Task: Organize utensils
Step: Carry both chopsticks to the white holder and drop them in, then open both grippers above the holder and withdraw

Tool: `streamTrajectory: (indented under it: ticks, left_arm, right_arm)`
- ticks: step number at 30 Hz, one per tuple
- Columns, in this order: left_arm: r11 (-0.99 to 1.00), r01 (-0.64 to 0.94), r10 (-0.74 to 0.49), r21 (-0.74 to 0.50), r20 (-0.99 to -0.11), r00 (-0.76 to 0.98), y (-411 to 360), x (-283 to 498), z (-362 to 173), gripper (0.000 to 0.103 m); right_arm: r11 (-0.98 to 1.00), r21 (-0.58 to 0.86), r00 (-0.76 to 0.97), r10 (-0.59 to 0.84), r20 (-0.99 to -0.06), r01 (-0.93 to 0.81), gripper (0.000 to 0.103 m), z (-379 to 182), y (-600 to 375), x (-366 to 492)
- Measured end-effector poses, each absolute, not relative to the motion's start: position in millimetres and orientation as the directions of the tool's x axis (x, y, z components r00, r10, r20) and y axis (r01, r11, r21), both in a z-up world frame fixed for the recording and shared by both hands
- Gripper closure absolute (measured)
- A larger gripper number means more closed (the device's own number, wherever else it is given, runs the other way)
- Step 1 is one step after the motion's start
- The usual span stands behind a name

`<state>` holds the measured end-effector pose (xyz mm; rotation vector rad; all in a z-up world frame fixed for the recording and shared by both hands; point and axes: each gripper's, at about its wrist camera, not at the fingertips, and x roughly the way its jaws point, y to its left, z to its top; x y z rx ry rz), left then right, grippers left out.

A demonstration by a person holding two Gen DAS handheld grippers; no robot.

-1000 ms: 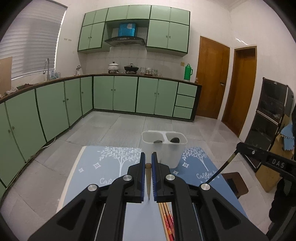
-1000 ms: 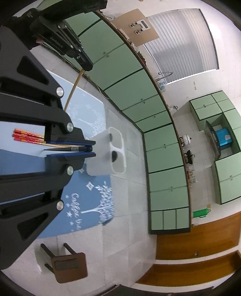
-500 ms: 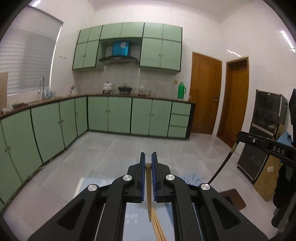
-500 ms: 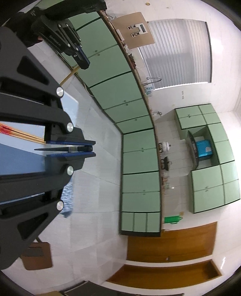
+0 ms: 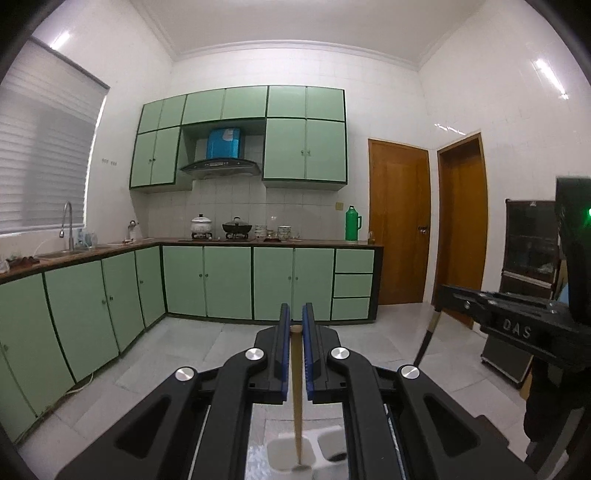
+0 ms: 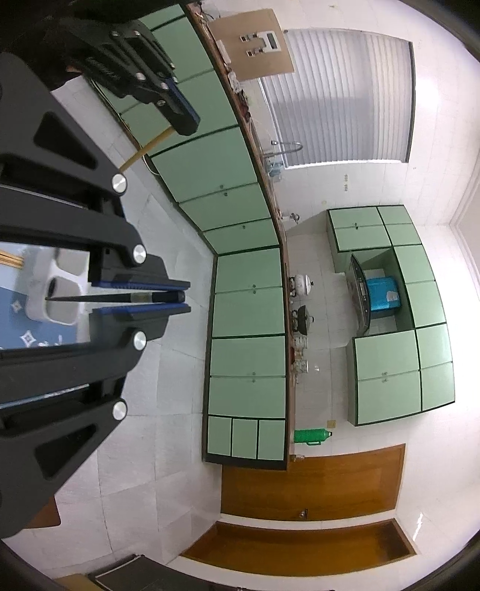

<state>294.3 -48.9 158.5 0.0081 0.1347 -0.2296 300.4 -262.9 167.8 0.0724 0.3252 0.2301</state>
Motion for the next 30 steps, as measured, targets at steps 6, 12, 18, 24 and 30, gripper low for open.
streamTrajectory:
  ticks: [6, 12, 18, 24, 30]
  left_arm:
    - [0.975, 0.222, -0.224, -0.026, -0.159, 0.962, -55.9, 334.8, 124.1, 0.097]
    - [0.973, 0.219, -0.229, -0.068, -0.239, 0.944, -50.3, 363.3, 87.8, 0.096]
    - [0.972, 0.225, -0.233, -0.059, -0.304, 0.924, -49.5, 368.3, 69.9, 0.079]
    - [0.973, 0.215, -0.231, -0.084, -0.31, 0.922, -34.5, 338.8, 71.1, 0.058]
    - [0.976, 0.194, -0.216, -0.099, -0.345, 0.913, -21.3, 283.4, 51.0, 0.041]
  right_arm:
    - [0.974, 0.095, 0.907, 0.225, -0.356, -0.205, 0.097, 128.7, -259.8, 344.4]
    - [0.964, 0.135, 0.862, 0.266, -0.431, -0.23, 0.097, 83.9, -256.2, 362.0]
    - [0.961, 0.13, 0.839, 0.277, -0.468, -0.245, 0.088, 64.3, -248.6, 358.5]
    - [0.969, 0.111, 0.864, 0.245, -0.439, -0.219, 0.056, 67.0, -257.6, 324.0]
    - [0.983, 0.078, 0.872, 0.181, -0.455, -0.164, 0.03, 36.1, -270.9, 260.5]
